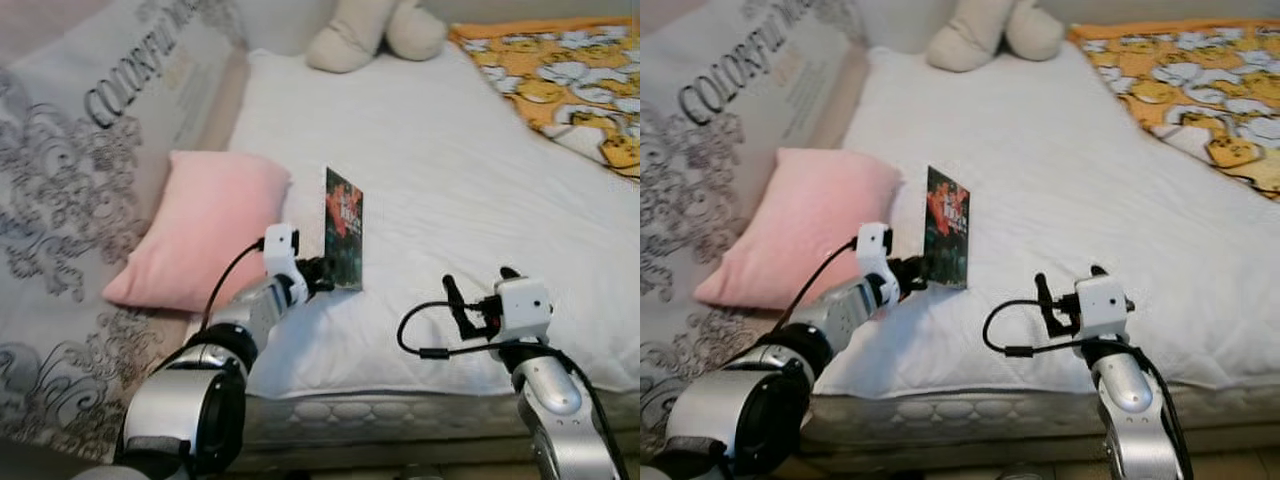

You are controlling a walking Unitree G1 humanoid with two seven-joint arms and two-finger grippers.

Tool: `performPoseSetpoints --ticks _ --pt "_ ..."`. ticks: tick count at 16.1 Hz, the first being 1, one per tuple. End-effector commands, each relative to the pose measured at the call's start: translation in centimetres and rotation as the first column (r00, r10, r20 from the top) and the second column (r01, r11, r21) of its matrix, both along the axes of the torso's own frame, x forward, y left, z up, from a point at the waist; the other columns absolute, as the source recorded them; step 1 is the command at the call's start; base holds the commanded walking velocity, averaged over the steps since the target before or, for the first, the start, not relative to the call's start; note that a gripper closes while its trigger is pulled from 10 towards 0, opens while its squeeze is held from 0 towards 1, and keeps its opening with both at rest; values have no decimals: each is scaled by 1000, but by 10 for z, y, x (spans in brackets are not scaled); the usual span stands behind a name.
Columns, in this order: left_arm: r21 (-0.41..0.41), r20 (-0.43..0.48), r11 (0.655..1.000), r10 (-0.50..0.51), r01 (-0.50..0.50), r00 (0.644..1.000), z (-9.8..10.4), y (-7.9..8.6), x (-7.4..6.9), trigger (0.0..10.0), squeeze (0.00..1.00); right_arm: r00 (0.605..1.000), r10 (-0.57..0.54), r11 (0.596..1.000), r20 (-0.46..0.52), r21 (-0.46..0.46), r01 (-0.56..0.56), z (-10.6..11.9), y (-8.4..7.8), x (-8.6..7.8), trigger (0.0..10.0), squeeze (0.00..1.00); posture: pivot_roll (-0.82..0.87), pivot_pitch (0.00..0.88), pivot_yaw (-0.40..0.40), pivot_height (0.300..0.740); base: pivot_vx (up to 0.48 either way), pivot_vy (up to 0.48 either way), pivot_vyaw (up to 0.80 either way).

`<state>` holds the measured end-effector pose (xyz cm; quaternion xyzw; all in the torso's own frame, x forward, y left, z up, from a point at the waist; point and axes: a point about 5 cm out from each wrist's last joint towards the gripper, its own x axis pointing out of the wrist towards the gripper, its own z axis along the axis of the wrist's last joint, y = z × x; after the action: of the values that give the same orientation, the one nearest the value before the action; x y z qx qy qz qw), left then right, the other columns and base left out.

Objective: Clean up the room

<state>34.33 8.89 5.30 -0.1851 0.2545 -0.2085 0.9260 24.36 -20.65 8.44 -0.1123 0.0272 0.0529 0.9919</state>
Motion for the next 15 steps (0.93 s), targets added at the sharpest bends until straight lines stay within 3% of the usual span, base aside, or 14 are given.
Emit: performPoseSetpoints --ticks 1,2,3,4,5,8,11,13,15 --pt "75 -60 997 12 -8 998 -16 7 -10 10000 0 1000 17 1000 3 11 -17 5 5 -3 10000 0 -356 110 132 740 0 0 0" --pt "118 -42 989 89 -83 995 -16 21 -7 10000 0 999 37 999 3 5 -37 9 6 -9 10000 0 -365 127 129 740 0 0 0" --pt "155 -26 983 99 -94 995 -14 27 -5 10000 0 999 41 999 -9 7 -41 9 5 -15 10000 0 -368 136 127 740 0 0 0" --pt "209 -11 976 69 -65 998 -13 29 -4 10000 0 999 44 999 -26 9 -43 7 4 -19 10000 0 -369 145 127 740 0 0 0" --pt "297 5 955 12 -13 1000 -13 31 -4 10000 0 998 50 999 -39 6 -49 6 3 -23 10000 0 -367 154 127 740 0 0 0" --pt "456 60 889 -74 39 995 -5 37 3 10000 0 997 52 999 -55 5 -52 7 5 -28 10000 0 -371 169 136 740 0 0 0" --pt "533 85 845 -97 37 992 0 42 7 10000 0 997 44 999 -66 8 -44 9 5 -32 10000 0 -375 179 146 740 0 0 0" --pt "547 119 834 9 -73 993 7 59 13 10000 0 996 38 999 -78 10 -37 8 5 -36 10000 0 -377 182 146 740 0 0 0" --pt "500 127 846 140 -185 982 11 73 15 10000 0 996 35 999 -87 9 -34 7 4 -38 10000 0 -372 180 140 740 0 0 0"
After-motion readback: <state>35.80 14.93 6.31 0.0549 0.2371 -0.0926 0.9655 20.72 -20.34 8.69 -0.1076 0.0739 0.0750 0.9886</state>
